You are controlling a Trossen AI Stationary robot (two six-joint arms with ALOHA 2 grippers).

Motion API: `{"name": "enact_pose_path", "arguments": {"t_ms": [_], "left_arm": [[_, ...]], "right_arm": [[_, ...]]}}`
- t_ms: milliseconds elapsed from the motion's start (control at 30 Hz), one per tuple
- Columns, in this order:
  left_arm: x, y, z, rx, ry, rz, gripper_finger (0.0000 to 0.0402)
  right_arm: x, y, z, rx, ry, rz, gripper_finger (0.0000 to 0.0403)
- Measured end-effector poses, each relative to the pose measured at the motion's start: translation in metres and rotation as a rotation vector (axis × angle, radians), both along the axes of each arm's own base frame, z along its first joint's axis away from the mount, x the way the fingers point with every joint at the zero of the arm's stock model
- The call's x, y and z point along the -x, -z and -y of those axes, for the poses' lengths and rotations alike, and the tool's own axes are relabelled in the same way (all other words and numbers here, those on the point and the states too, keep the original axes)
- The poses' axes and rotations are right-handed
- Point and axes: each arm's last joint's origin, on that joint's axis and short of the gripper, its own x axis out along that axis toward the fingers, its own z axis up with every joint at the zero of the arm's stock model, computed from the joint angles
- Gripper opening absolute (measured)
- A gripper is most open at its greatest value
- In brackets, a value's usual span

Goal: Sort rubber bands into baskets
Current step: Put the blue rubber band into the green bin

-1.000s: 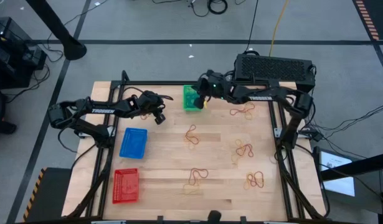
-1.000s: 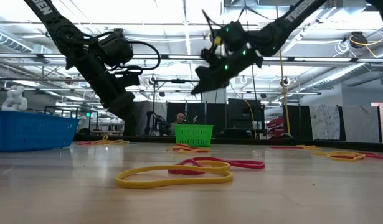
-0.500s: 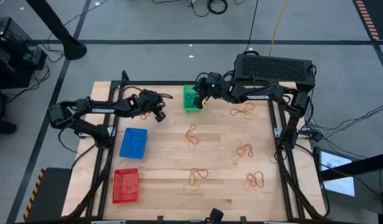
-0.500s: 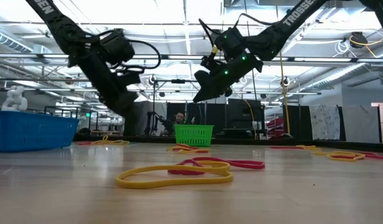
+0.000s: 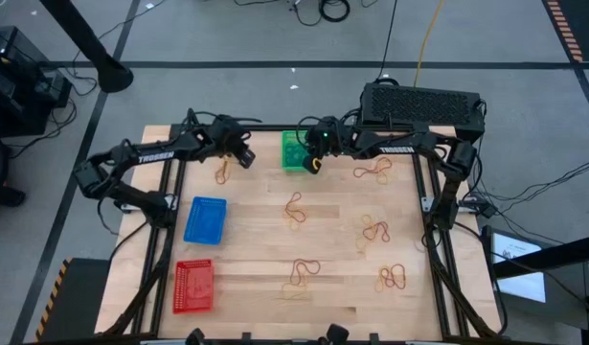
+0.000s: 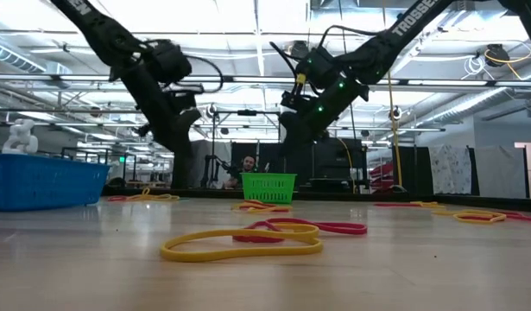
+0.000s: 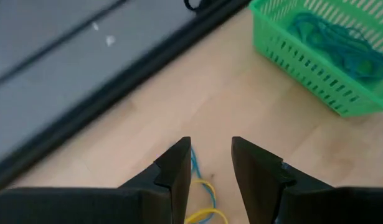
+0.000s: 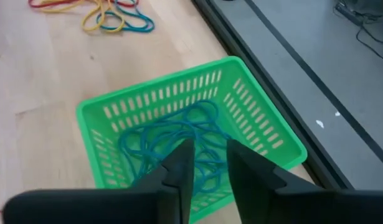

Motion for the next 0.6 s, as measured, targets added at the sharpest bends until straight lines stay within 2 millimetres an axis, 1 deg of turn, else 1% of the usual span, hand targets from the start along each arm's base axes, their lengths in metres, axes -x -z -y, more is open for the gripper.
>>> {"name": "enact_pose_path", "arguments": {"t_ms": [100, 200, 300, 400, 467, 600], "left_arm": [[-0.001, 0.016, -0.005, 0.066, -0.003, -0.041, 0.0123], [-0.009, 0.029, -0.012, 0.139, -0.020, -0.101, 0.0123], [-0.021, 0.033, -0.023, 0.175, -0.025, -0.164, 0.0123], [-0.028, 0.038, -0.031, 0.188, -0.049, -0.239, 0.0123], [-0.033, 0.039, -0.036, 0.181, -0.047, -0.241, 0.0123], [-0.034, 0.045, -0.039, 0.190, -0.039, -0.260, 0.0123]], "right_arm": [[-0.002, -0.002, -0.006, 0.017, -0.028, -0.002, 0.0101], [-0.004, -0.009, -0.013, 0.043, -0.067, -0.003, 0.0108], [-0.004, -0.019, -0.019, 0.075, -0.094, 0.019, 0.0110], [-0.003, -0.031, -0.024, 0.096, -0.106, 0.049, 0.0109], [0.000, -0.039, -0.026, 0.105, -0.109, 0.067, 0.0110], [0.006, -0.055, -0.032, 0.117, -0.116, 0.090, 0.0110]]}}
